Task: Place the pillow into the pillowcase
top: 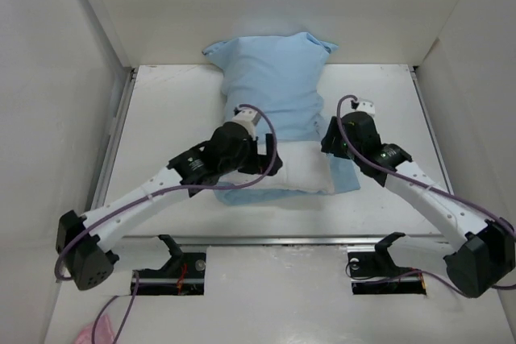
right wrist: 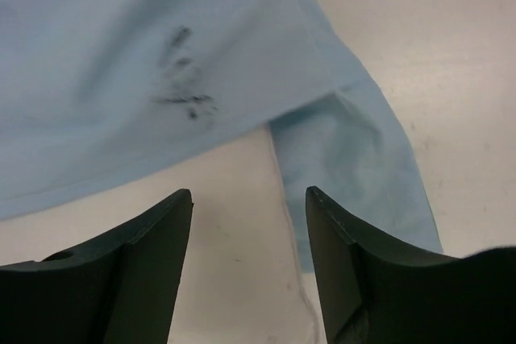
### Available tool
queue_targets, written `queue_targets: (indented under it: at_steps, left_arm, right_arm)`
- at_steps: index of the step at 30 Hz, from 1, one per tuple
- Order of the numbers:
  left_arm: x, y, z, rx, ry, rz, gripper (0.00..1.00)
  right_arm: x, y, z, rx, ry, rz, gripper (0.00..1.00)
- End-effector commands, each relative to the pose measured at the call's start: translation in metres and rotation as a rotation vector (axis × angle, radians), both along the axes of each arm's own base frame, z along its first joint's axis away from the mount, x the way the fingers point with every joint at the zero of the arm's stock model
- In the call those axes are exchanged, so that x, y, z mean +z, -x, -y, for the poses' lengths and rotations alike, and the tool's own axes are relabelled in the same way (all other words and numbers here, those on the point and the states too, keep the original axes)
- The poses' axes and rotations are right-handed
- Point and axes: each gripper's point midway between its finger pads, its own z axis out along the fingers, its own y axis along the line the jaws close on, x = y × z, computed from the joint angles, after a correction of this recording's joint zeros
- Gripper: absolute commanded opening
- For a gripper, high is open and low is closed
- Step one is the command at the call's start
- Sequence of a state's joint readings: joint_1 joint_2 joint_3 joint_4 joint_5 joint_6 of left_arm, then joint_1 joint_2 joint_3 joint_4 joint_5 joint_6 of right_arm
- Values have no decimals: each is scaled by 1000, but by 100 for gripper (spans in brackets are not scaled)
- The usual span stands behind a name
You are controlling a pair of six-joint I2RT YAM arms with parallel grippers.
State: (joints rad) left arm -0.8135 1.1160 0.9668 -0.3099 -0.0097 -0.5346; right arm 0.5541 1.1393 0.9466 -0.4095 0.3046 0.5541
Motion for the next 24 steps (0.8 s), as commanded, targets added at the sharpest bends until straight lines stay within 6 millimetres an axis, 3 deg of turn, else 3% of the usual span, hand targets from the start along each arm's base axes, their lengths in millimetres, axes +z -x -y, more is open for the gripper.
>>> queue_targets:
  at_steps: [1,3,5,6,8,9,10,12,15,16,18,19,22,23,24]
  left_arm:
    - [36,6,53,-155,-5,124,100]
    - [43,-3,62,-101,-82,149,100]
    - [17,-1,73,-81,-210,98,100]
    - [31,-6,81,-61,-203,113,100]
    - [19,-9,90,-52,-239,88,100]
    - [17,-9,91,-47,-242,78,100]
    - [17,-9,91,-47,-242,78,100]
    - [8,-8,86,-22,-269,50,100]
    - [3,-6,69,31,-293,38,100]
    - [0,-2,62,29,-311,29,100]
    - [-4,-1,43,87,-334,29,100]
    - [-8,2,33,93,-365,23,100]
    - [-26,5,13,147,-428,-1,100]
    - [-28,8,9,153,-444,-16,100]
    - [-34,11,4,150,-467,-26,100]
  right_arm:
    - [-33,20,2,28,-44,-150,63]
    - [-47,20,6,20,-17,-186,51]
    - [-62,25,-1,58,-31,-232,47]
    - [-69,22,-11,101,-45,-234,42]
    - [-77,24,-35,245,-92,-230,37]
    - [-81,39,-62,389,-163,-254,35]
    - [-76,30,-82,457,-200,-196,35]
    - [-77,36,-110,532,-200,-183,35]
    - [-62,22,-144,588,-183,-133,37]
    - [-46,15,-157,611,-202,-99,37]
    - [-48,6,-164,609,-197,-113,37]
    - [-34,-7,-159,592,-196,-87,39]
    - [-32,-4,-136,569,-162,-129,43]
    - [-35,-3,-121,540,-157,-147,51]
    - [-22,5,-107,525,-151,-129,57]
